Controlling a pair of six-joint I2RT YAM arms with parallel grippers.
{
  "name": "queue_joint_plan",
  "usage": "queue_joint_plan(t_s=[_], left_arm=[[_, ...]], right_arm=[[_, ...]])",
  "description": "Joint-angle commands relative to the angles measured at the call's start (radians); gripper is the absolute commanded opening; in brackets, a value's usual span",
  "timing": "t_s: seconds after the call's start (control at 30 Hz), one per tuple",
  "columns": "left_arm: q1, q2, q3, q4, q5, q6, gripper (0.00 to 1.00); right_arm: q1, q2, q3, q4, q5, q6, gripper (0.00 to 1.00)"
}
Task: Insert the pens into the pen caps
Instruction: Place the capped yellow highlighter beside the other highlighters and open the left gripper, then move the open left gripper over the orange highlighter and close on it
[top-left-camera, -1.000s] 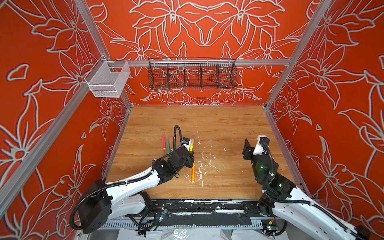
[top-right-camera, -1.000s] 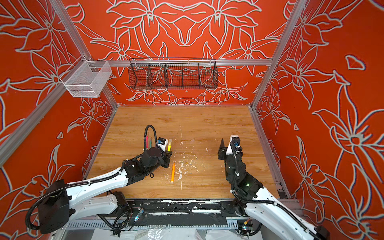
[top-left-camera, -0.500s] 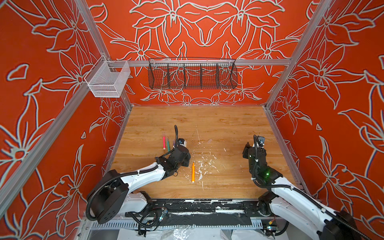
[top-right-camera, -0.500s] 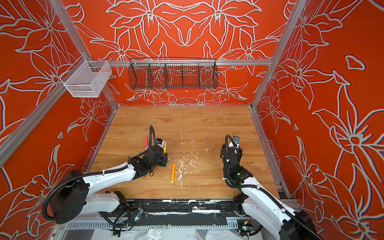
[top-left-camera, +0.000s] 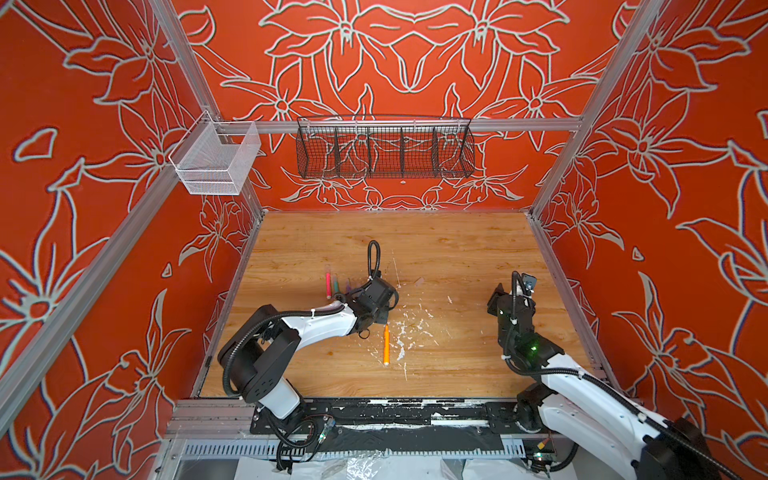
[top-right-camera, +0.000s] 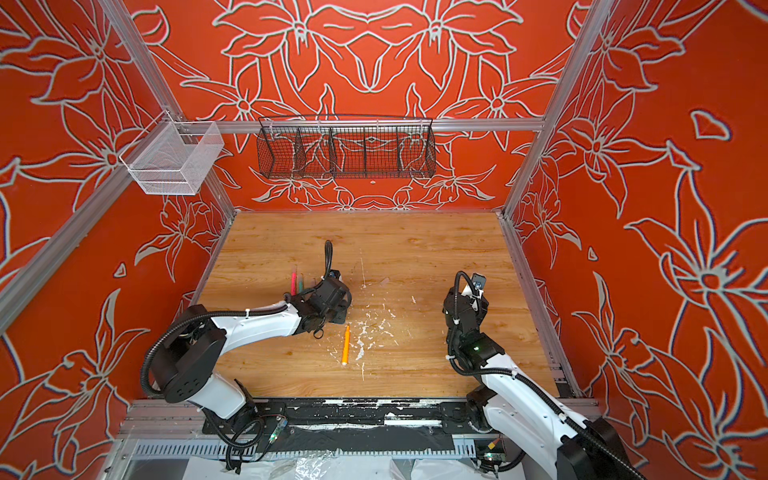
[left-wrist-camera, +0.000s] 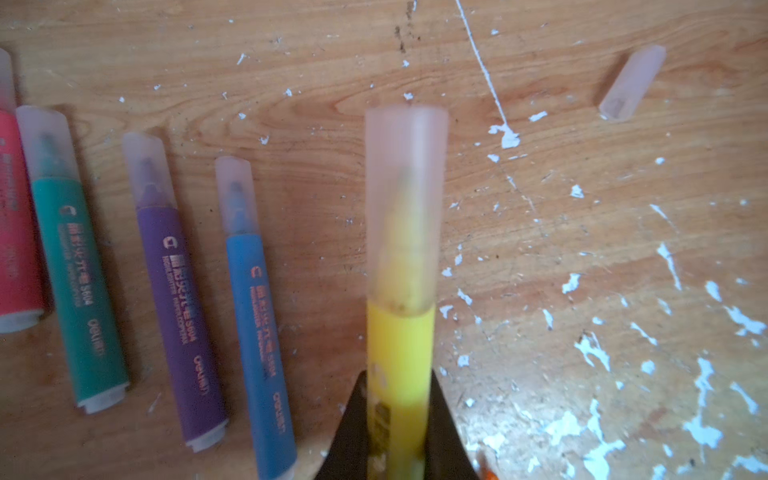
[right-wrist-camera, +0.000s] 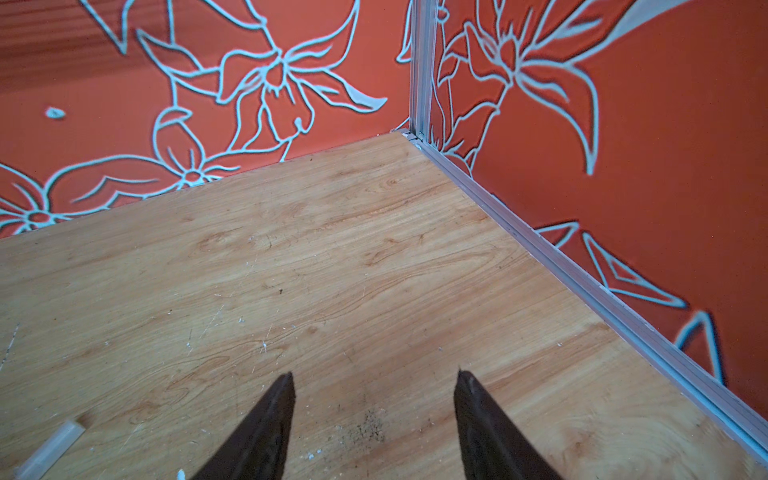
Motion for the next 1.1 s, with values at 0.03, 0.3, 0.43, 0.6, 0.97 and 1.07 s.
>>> queue_joint_plan(t_s=[0.03,0.3,0.43,0.6,0.97,1.07], left_arm=[[0.003,0.041,0.044,-0.103,-0.062,-0.039,0.0],[0.003,0.062,0.053,-0.134,-0.08,-0.038,0.17],[0.003,0.054,0.059,-0.144,-0.076,-0.029,0.27],[0.001,0.03,0.069,-0.153,-0.059,-0.015,0.39],[-0.169,-0.196,0.085,-0.36,-0.116,-0.053,0.41],[-0.21,-0.254,0.035,-0.371,-0.081,-0.099,0.42]], right_arm=[[-0.004,0.026,0.002,0.015,-0.008,0.01,0.63],[-0.006,0.087,0.039,0.003,-0.023,0.003,0.63],[-0.006,0.082,0.036,0.004,-0.017,0.007,0.63],[-0.006,0.068,0.029,0.004,-0.022,0.007,0.63],[-0.007,0.057,0.022,0.005,-0.027,0.007,0.63],[-0.008,0.055,0.022,0.002,-0.034,0.005,0.63]])
